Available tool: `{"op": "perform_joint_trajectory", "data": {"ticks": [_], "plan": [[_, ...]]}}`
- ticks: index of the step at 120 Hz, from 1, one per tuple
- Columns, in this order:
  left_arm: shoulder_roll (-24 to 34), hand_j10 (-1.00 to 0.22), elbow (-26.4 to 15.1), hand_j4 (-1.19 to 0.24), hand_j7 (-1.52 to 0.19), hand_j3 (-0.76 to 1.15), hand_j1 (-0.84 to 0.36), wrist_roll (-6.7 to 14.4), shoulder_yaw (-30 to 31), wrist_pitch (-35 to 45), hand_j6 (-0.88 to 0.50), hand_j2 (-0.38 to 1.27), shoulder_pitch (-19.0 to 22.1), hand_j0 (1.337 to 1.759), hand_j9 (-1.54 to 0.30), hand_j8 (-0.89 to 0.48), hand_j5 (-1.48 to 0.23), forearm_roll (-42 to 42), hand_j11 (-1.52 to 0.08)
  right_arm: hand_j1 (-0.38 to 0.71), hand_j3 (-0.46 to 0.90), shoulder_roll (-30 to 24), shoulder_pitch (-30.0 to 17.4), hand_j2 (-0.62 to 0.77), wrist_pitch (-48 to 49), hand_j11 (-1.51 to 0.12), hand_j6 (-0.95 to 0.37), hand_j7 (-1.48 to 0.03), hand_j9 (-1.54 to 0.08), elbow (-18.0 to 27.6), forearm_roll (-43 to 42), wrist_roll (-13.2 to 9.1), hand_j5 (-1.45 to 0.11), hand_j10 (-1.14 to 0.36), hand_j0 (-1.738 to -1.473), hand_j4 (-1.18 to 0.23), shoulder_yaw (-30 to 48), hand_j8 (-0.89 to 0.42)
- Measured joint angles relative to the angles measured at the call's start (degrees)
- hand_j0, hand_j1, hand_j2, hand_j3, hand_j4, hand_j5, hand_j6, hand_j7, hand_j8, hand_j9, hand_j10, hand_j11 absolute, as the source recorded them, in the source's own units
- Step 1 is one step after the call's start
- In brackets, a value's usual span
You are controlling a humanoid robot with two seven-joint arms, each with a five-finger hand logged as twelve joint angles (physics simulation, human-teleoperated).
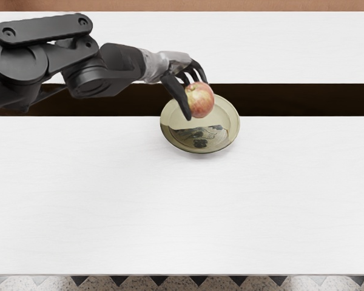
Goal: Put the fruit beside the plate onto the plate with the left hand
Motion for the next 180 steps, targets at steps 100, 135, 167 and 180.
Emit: {"op": "perform_joint_trajectory", "data": {"ticks": [100, 135, 167, 180], "plan": [[-7.2, -0.54, 8.3, -0.45, -0.72, 0.0, -0.13, -2.7, 0.6, 0.7, -0.39, 0.28, 5.5, 1.657, -0.71, -0.47, -0.72, 6.1, -0.71, -0.32, 0.0, 0.0, 0.0, -0.01, 0.0, -0.03, -0.03, -0.03, -0.03, 0.0, 0.0, 0.0, -0.03, -0.03, -1.658, -0.03, 0.0, -0.03], [-7.2, -0.33, 8.1, -0.31, -0.43, 0.0, -0.01, -2.6, 0.6, 0.8, -0.29, 0.11, 5.8, 1.658, -0.43, -0.31, -0.43, 6.0, -0.43, -0.32, 0.0, 0.0, 0.0, -0.01, 0.0, -0.03, -0.03, -0.03, -0.03, 0.0, 0.0, 0.0, -0.03, -0.03, -1.658, -0.03, 0.0, -0.03], [-0.5, -0.27, 4.3, -0.27, -0.36, 0.0, 0.03, -2.7, -3.8, -0.8, -0.27, 0.07, 8.5, 1.658, -0.36, -0.27, -0.36, 5.6, -0.36, -0.32, 0.0, 0.0, 0.0, -0.01, 0.0, -0.03, -0.03, -0.03, -0.03, 0.0, 0.0, 0.0, -0.03, -0.03, -1.658, -0.03, 0.0, -0.03], [3.0, -0.27, 3.3, -0.26, -0.35, 0.0, 0.04, -2.7, -9.3, -5.9, -0.26, 0.06, 11.2, 1.658, -0.34, -0.26, -0.35, 4.5, -0.34, -0.32, 0.0, 0.0, 0.0, -0.01, 0.0, -0.03, -0.03, -0.03, -0.03, 0.0, 0.0, 0.0, -0.03, -0.03, -1.658, -0.03, 0.0, -0.03]]}}
